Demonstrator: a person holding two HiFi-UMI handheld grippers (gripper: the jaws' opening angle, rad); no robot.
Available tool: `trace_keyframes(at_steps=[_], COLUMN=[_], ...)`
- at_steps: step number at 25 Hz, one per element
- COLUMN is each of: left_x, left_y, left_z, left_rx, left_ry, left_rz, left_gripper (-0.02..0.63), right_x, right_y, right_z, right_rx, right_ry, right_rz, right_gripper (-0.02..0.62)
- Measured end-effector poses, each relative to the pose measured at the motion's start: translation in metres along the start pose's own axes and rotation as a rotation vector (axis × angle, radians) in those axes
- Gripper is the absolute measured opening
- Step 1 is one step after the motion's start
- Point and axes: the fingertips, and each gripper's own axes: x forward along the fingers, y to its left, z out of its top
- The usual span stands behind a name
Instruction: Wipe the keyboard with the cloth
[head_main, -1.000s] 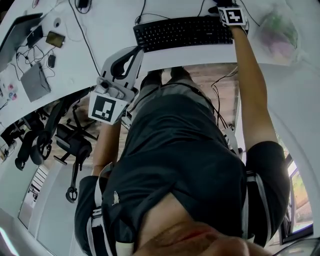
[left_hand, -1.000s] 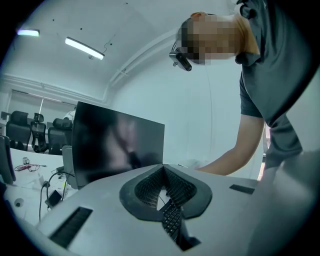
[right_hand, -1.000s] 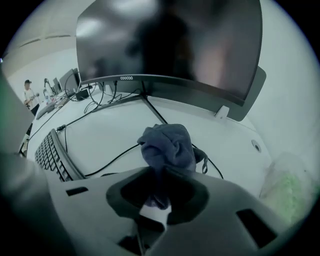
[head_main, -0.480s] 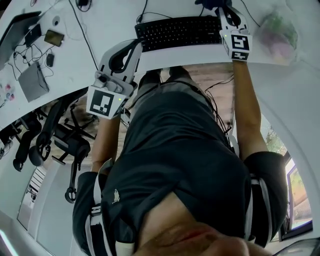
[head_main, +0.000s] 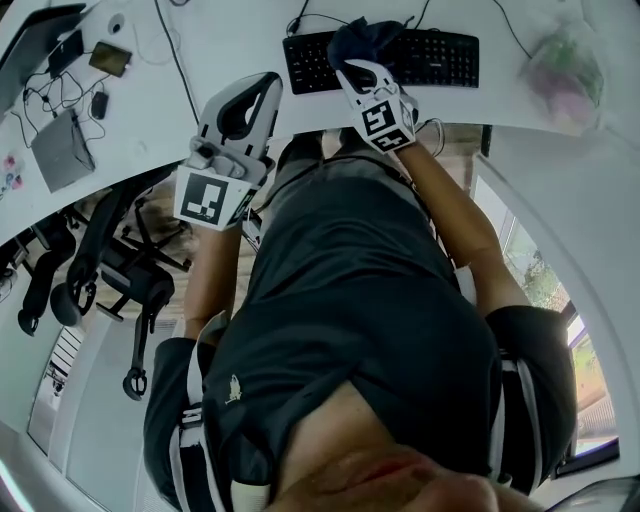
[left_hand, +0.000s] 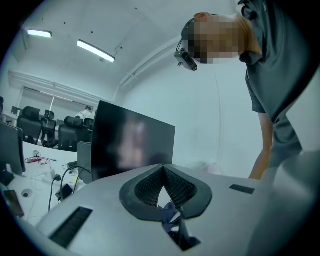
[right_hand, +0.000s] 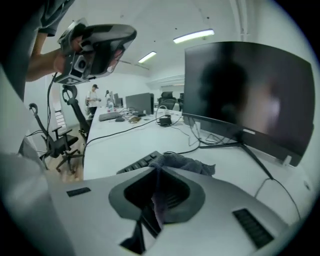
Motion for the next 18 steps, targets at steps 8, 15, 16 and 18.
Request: trace_keyframes(at_steps=[8,15,16,18], left_x=[-0.016,-0.020,-0.020,-0.020], left_y=[0.018,0.029,0.030,0.031], left_z=[-0.014,-0.017,-0.019,-0.022], left_rx=[-0.025,-0.049,-0.047,-0.047], left_ry=[0.008,-0.004,0.001,0.010], left_rz=[0.037,0.032,0.032,0.034], left_gripper=[0.003,0.004,0.004,0.003], right_x=[0.031,-0.033,-0.034,-0.026], right_y=[0.045,-0.029,-0.032,-0.023], right_z=[0.010,-0.053,-0.056,-0.051], right_rx=[-0.051,0.083,0.085,0.069], right_ry=[0.099,0.222,0.226,0.218], right_rz=[0.124,-0.093,-0.102,-0.084], right_gripper=[0.031,0.031,0.031,0.031])
